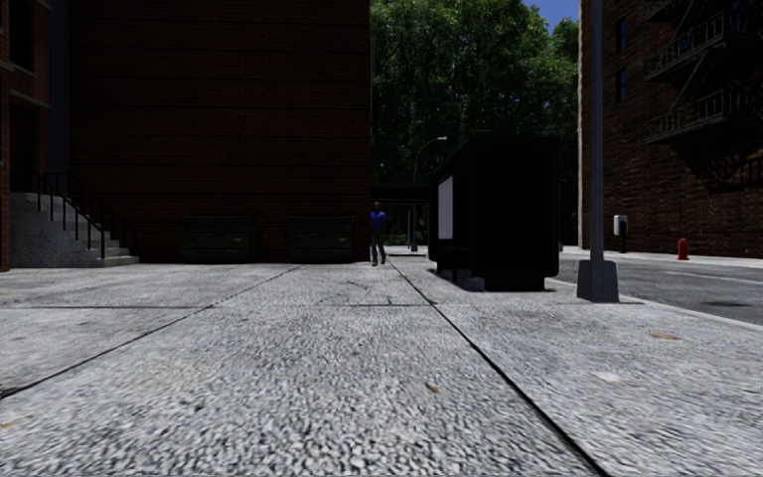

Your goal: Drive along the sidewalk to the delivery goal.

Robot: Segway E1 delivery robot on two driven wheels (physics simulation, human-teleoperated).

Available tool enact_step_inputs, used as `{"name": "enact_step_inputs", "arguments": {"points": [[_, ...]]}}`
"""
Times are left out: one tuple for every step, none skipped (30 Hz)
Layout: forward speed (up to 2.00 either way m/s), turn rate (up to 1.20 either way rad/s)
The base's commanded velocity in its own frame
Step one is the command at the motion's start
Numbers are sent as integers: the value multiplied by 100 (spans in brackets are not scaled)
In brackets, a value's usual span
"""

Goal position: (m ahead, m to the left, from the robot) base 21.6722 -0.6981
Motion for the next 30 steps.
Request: {"name": "enact_step_inputs", "arguments": {"points": [[150, 0], [150, 0], [150, 0], [150, 0], [150, 0], [150, 0], [150, 0], [150, 0], [150, 0], [150, 0], [150, 0], [150, 0], [150, 0], [150, 0], [150, -5], [150, -28], [150, -50], [150, -69], [150, -77], [150, -79], [150, -32], [150, 0], [150, 0], [150, 0], [150, 0], [150, 0], [150, 0], [150, 0], [150, 0], [150, 0]]}}
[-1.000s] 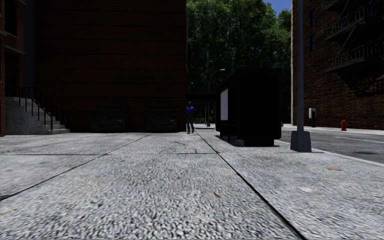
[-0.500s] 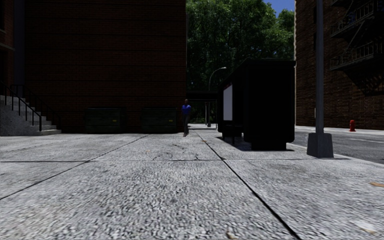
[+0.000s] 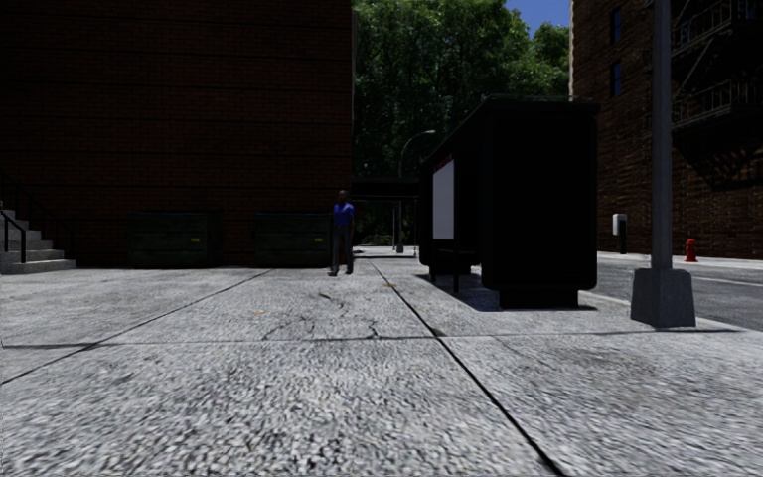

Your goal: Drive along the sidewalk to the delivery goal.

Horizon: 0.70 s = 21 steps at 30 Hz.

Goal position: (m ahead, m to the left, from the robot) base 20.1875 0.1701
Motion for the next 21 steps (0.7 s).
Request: {"name": "enact_step_inputs", "arguments": {"points": [[150, 0], [150, 0], [150, 0], [150, 0], [150, 0], [150, 0], [150, 0], [150, 0], [150, 0], [150, 0], [150, 0], [150, 0], [150, -3], [150, -54], [150, -54], [150, -92], [150, -100], [150, -102], [150, -23], [150, 0], [150, 0]]}}
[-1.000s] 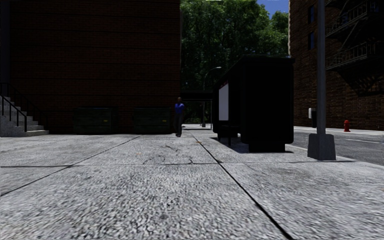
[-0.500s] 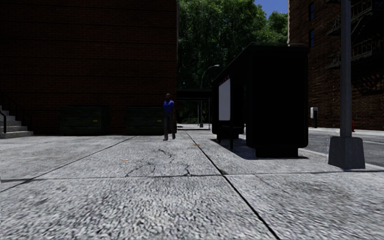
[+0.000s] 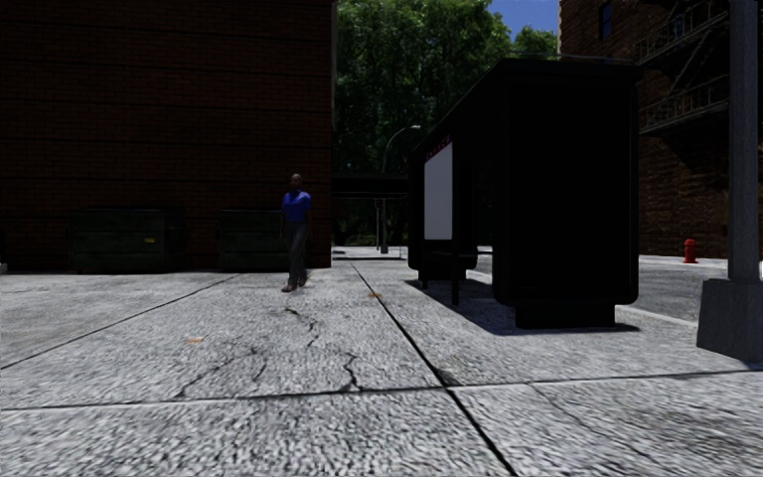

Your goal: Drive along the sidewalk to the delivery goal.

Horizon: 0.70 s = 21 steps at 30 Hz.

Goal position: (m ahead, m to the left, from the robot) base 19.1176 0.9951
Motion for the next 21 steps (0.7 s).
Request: {"name": "enact_step_inputs", "arguments": {"points": [[150, 0], [150, 0], [150, 0], [150, 0], [150, 0], [150, 0], [150, 0], [150, 0], [150, 0], [150, 0], [150, 0], [150, 0], [150, 0], [150, 0], [150, 0], [150, 0], [150, 0], [150, 0], [150, 0], [150, 0], [150, 0]]}}
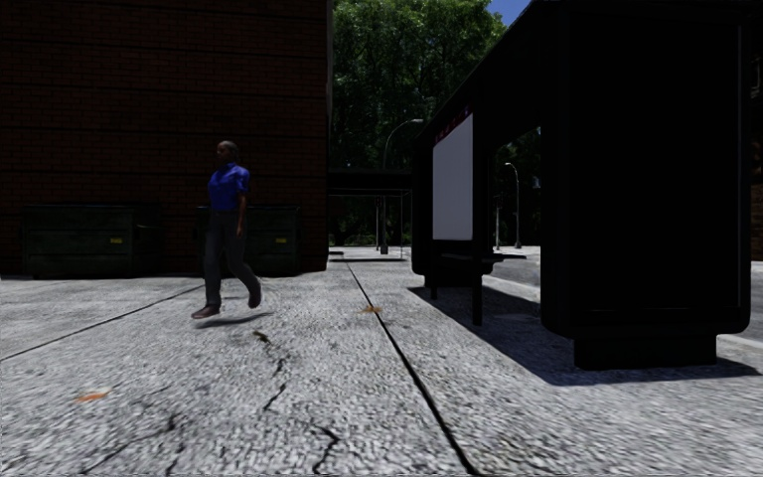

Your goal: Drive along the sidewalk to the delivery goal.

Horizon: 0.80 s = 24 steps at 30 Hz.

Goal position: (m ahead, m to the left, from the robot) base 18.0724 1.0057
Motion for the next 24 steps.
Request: {"name": "enact_step_inputs", "arguments": {"points": [[150, 0], [150, 0], [150, 0], [150, 0], [150, 0], [150, 0], [150, 0], [150, 0], [150, 0], [150, 0], [150, 0], [150, 0], [150, 0], [150, 0], [150, 0], [150, 0], [150, 0], [150, 0], [150, 0], [150, 0], [150, 17], [150, 17], [150, 58], [150, 65]]}}
